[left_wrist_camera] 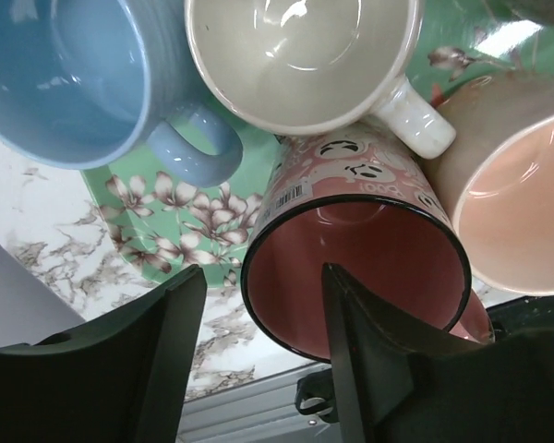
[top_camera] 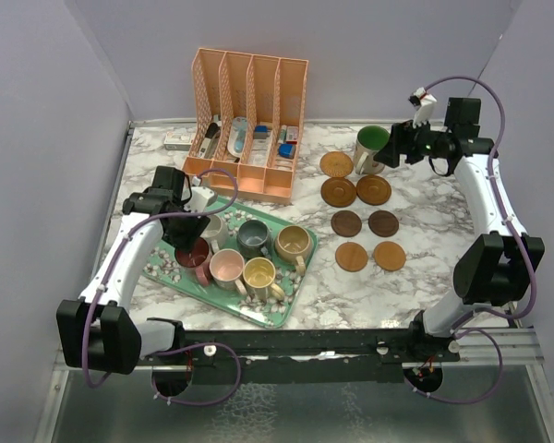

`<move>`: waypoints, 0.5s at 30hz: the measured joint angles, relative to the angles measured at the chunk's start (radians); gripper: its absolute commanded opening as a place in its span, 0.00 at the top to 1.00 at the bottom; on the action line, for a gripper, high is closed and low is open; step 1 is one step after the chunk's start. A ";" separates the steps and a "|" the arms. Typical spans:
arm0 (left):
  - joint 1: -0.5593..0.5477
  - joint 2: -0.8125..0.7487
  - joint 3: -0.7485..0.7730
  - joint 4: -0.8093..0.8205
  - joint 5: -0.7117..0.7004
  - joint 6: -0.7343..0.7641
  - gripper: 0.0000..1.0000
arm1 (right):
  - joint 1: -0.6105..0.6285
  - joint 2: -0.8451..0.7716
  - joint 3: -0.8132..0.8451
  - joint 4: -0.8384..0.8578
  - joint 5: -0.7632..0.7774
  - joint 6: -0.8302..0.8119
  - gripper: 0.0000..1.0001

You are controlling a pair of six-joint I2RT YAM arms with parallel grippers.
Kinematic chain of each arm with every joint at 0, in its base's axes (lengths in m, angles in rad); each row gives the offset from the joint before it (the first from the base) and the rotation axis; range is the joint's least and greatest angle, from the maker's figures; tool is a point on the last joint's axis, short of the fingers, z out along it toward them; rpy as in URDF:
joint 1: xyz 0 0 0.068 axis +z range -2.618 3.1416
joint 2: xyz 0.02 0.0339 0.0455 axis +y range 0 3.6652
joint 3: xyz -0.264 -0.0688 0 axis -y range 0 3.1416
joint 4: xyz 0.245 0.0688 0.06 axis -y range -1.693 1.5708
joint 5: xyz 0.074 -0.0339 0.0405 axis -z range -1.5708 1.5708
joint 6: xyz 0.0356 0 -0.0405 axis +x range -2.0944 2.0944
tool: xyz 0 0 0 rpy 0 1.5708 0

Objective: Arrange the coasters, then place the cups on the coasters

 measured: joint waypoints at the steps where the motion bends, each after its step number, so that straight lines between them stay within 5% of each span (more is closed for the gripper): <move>1: 0.002 0.000 -0.008 0.000 0.000 0.002 0.48 | 0.000 0.000 -0.002 0.000 0.000 0.000 0.23; 10: 0.019 -0.001 -0.089 0.003 -0.011 0.004 0.57 | 0.000 0.000 -0.017 0.006 -0.008 0.001 0.23; 15: 0.026 -0.003 -0.098 0.007 -0.021 0.002 0.70 | 0.000 0.000 -0.020 0.007 -0.013 0.001 0.23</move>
